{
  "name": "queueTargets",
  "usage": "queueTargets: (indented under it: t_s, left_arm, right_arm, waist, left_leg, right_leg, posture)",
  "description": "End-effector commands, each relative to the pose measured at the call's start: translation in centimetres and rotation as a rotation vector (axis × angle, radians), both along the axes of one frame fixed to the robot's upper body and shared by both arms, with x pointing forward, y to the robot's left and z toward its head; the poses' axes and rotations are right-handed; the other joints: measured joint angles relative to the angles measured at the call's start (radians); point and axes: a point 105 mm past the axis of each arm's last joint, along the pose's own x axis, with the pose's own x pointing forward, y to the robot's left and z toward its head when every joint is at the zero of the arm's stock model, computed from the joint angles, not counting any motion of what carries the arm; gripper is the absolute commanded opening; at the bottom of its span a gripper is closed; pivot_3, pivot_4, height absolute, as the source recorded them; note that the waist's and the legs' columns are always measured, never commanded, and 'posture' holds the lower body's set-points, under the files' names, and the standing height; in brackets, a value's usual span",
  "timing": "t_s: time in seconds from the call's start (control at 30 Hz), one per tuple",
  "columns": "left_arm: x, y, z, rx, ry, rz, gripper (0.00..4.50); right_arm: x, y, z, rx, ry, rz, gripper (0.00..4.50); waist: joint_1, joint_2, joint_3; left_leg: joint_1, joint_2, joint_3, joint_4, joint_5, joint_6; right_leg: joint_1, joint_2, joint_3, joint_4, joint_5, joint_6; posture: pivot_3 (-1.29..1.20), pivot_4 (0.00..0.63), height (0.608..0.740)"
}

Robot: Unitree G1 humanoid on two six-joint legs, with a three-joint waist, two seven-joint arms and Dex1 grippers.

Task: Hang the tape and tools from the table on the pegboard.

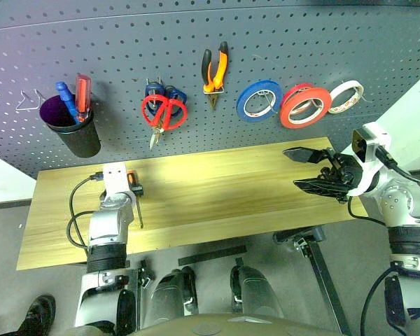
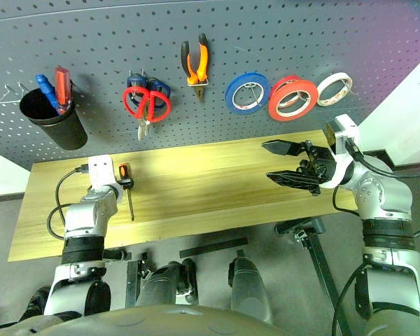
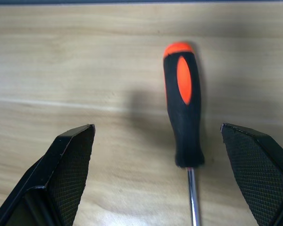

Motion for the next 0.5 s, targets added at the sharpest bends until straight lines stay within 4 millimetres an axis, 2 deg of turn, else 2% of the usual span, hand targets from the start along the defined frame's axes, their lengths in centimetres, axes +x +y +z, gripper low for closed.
queueTargets:
  t_s: [0.03, 0.5]
  left_arm:
    - [0.3, 1.3, 0.4, 0.016, 0.000, 0.029, 4.47]
    - [0.8, 0.4, -0.8, -0.043, 0.042, 0.002, 4.47]
  right_arm:
    - [0.0, -0.6, 0.9, 0.001, -0.026, -0.020, 4.50]
    - [-0.1, -0.6, 0.9, 0.001, -0.024, -0.021, 4.50]
  waist:
    - [0.000, 0.000, 0.000]
    - [0.000, 0.000, 0.001]
  left_leg:
    - [0.000, 0.000, 0.000, 0.000, 0.000, 0.000]
    - [0.000, 0.000, 0.000, 0.000, -0.002, -0.003]
  right_leg:
    - [0.000, 0.000, 0.000, 0.000, 0.000, 0.000]
    - [0.000, 0.000, 0.000, 0.000, 0.000, 0.000]
  posture:
    - [-0.27, 0.257, 0.740]
    - [-0.28, 0.263, 0.740]
